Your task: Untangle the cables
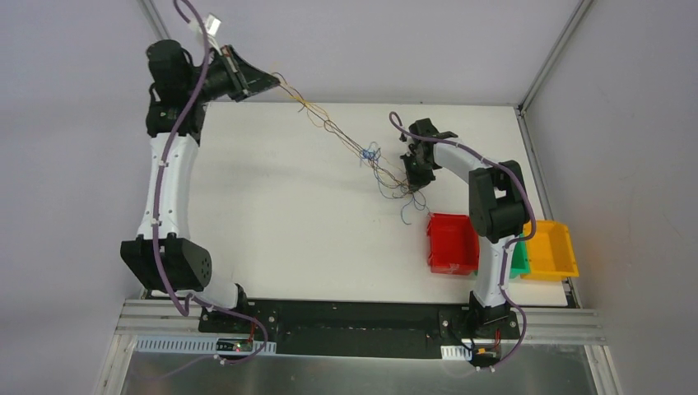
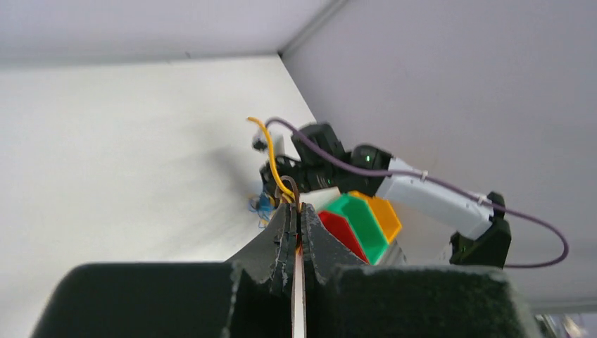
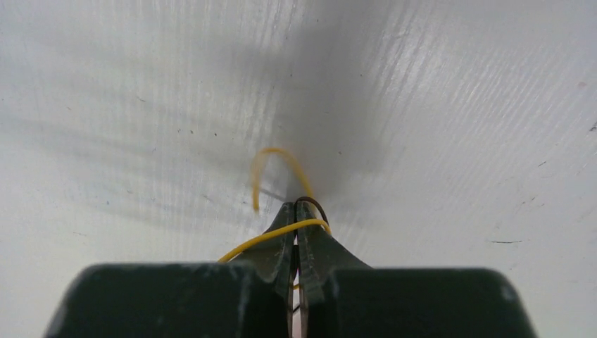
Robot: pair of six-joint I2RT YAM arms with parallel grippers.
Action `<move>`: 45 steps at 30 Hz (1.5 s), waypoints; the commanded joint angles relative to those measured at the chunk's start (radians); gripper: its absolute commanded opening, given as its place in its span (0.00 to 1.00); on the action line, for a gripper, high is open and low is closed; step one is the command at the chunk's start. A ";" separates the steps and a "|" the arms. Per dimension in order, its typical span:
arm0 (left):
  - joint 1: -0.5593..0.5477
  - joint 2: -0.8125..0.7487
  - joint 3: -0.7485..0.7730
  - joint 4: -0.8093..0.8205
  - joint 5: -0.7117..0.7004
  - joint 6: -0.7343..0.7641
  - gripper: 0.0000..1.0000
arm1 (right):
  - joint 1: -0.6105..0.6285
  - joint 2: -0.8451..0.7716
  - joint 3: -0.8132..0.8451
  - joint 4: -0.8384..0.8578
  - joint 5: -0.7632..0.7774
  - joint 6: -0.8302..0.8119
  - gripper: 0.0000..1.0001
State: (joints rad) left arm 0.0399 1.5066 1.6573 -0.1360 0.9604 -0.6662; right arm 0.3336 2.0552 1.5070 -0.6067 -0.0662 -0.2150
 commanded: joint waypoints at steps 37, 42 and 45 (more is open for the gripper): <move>0.454 -0.090 0.226 0.227 0.060 -0.336 0.00 | -0.010 -0.023 0.166 -0.117 -0.092 -0.014 0.00; 0.367 -0.175 -0.057 0.195 0.201 -0.276 0.00 | -0.007 -0.064 0.258 -0.161 -0.294 -0.012 0.36; 0.243 -0.221 -0.180 0.014 0.227 -0.104 0.00 | -0.007 -0.095 0.279 -0.164 -0.387 0.005 0.59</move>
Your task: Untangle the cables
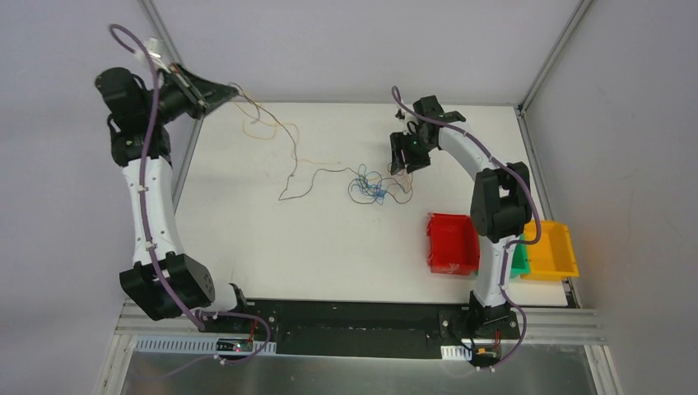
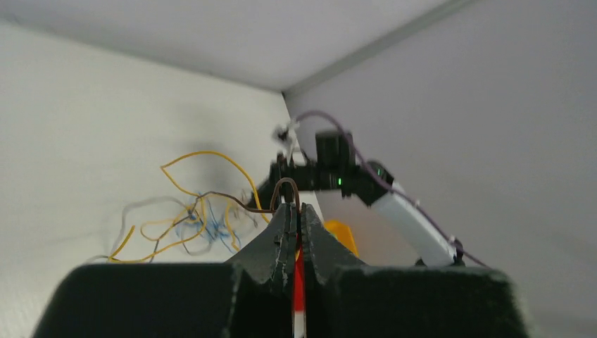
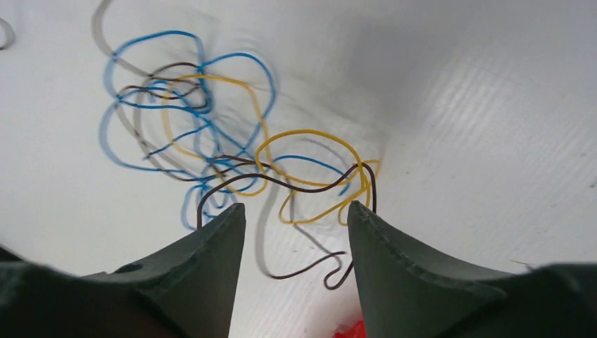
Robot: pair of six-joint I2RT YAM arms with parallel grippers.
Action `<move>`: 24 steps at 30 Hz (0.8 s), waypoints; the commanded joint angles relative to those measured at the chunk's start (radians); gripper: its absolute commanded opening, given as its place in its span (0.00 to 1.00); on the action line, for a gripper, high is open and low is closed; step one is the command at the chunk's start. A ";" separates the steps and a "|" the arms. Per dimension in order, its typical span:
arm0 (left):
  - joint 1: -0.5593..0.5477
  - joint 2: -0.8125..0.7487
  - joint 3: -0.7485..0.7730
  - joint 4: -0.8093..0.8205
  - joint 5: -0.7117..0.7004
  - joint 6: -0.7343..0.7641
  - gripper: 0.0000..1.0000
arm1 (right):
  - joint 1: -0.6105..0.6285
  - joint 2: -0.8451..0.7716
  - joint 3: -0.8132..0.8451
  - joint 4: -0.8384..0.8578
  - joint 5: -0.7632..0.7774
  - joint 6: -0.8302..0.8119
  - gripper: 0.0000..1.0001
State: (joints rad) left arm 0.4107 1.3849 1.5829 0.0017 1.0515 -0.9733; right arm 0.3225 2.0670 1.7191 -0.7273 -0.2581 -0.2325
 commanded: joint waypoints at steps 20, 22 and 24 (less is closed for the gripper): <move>-0.423 -0.095 -0.337 -1.076 -0.162 1.498 0.70 | 0.090 -0.268 -0.100 -0.043 -0.483 0.037 0.81; -0.345 -0.053 -0.320 -1.076 -0.090 1.442 0.72 | 0.121 -0.278 -0.123 -0.002 -0.467 0.051 0.78; -0.256 0.008 -0.308 -1.076 -0.008 1.363 0.71 | 0.168 -0.273 -0.131 0.011 -0.441 0.042 0.76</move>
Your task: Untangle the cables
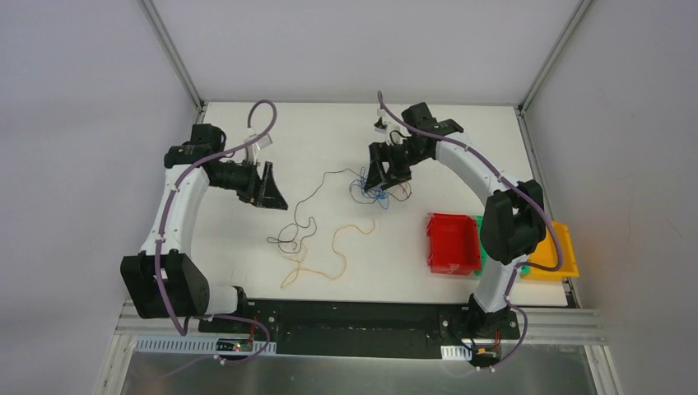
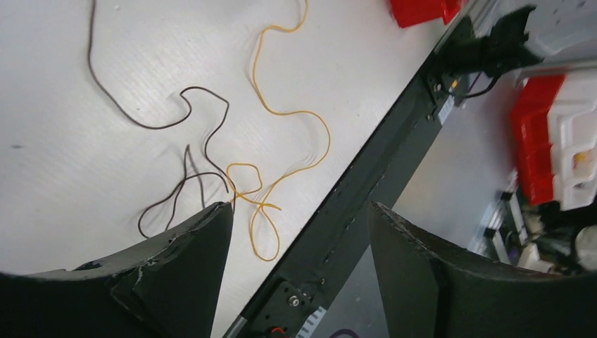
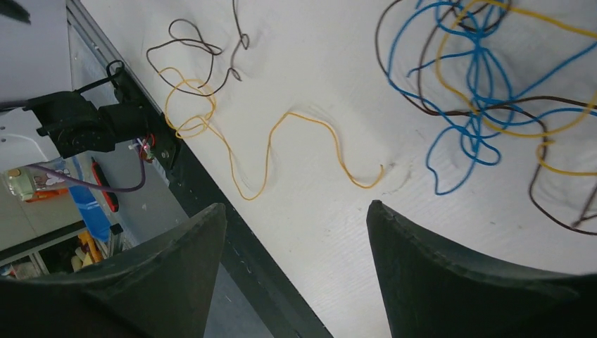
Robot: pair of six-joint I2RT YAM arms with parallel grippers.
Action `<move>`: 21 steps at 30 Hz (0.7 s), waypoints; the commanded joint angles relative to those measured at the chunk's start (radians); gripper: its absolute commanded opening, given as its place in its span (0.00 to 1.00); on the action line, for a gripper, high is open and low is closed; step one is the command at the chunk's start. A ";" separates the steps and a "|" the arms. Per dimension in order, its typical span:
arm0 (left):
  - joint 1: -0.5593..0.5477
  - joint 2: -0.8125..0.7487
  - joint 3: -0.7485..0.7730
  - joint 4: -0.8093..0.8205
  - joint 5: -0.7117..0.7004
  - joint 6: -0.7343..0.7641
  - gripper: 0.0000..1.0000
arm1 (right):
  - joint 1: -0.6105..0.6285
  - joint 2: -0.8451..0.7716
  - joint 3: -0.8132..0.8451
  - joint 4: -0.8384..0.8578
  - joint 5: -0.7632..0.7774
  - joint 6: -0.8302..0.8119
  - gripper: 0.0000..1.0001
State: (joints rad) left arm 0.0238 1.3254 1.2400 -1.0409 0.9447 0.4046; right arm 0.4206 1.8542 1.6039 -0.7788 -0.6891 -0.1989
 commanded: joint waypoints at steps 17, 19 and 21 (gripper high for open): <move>0.311 0.203 -0.018 0.133 0.039 -0.395 0.68 | 0.614 0.093 -0.071 0.374 0.297 0.161 0.74; 0.311 0.195 -0.022 0.145 0.044 -0.401 0.69 | 0.655 0.115 -0.068 0.383 0.345 0.137 0.74; 0.311 0.186 -0.031 0.152 0.042 -0.401 0.69 | 0.681 0.136 -0.060 0.374 0.391 0.106 0.74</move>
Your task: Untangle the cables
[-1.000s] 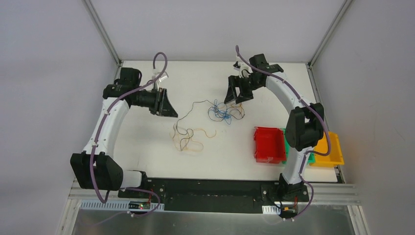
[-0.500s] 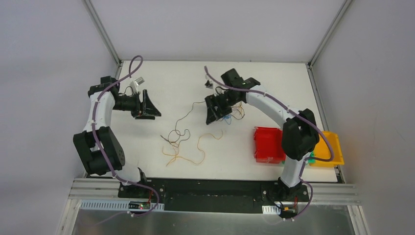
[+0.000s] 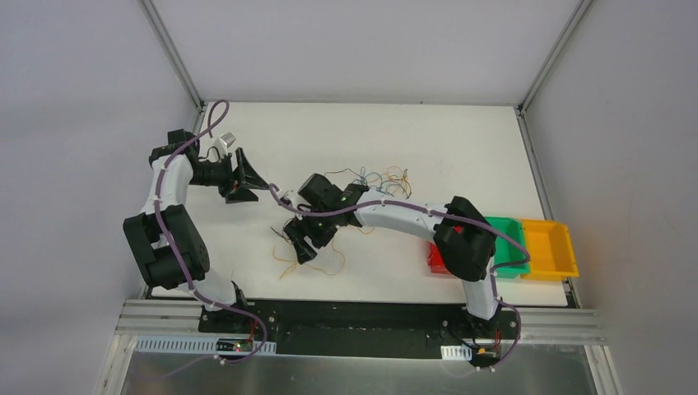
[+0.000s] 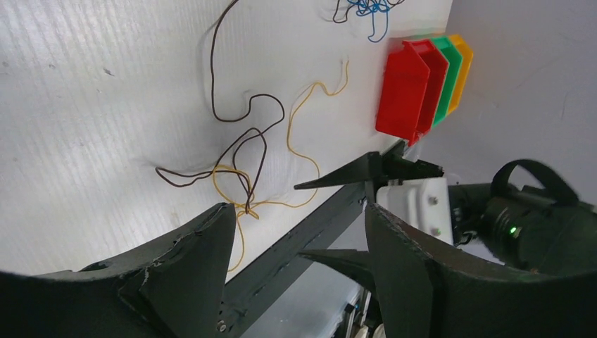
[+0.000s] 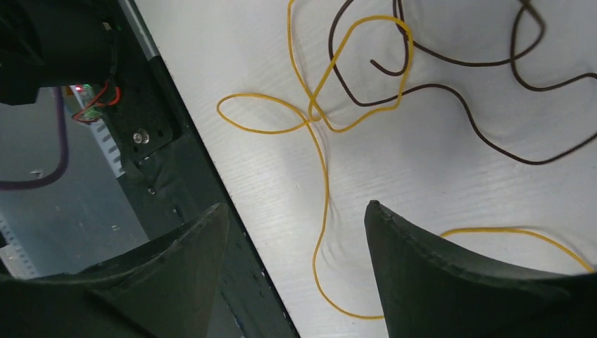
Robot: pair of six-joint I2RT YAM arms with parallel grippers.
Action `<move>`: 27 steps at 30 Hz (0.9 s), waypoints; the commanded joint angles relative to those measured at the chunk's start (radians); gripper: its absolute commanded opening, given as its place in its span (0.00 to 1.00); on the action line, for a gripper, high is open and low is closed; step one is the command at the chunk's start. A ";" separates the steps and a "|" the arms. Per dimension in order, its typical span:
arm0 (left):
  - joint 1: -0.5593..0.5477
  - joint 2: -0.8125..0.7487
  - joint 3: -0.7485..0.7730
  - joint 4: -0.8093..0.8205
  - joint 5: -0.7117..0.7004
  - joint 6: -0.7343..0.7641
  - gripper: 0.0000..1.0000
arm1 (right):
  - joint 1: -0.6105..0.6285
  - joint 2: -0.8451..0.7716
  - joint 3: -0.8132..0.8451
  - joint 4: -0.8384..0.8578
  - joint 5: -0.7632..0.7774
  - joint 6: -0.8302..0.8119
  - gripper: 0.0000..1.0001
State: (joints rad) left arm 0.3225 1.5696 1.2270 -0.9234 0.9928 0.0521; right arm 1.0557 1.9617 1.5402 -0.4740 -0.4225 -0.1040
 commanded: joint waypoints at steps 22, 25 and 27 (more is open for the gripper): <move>0.016 -0.062 -0.070 0.111 -0.002 -0.118 0.69 | 0.205 0.157 0.032 0.136 0.266 -0.205 0.62; 0.022 -0.055 -0.068 0.121 -0.001 -0.135 0.68 | 0.224 0.169 0.029 0.134 0.281 -0.243 0.65; 0.026 -0.053 -0.069 0.126 0.000 -0.143 0.68 | 0.228 0.197 0.049 0.121 0.304 -0.258 0.63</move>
State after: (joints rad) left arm 0.3359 1.5337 1.1526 -0.8085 0.9852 -0.0669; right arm 1.2579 2.1365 1.5883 -0.3367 -0.1184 -0.3038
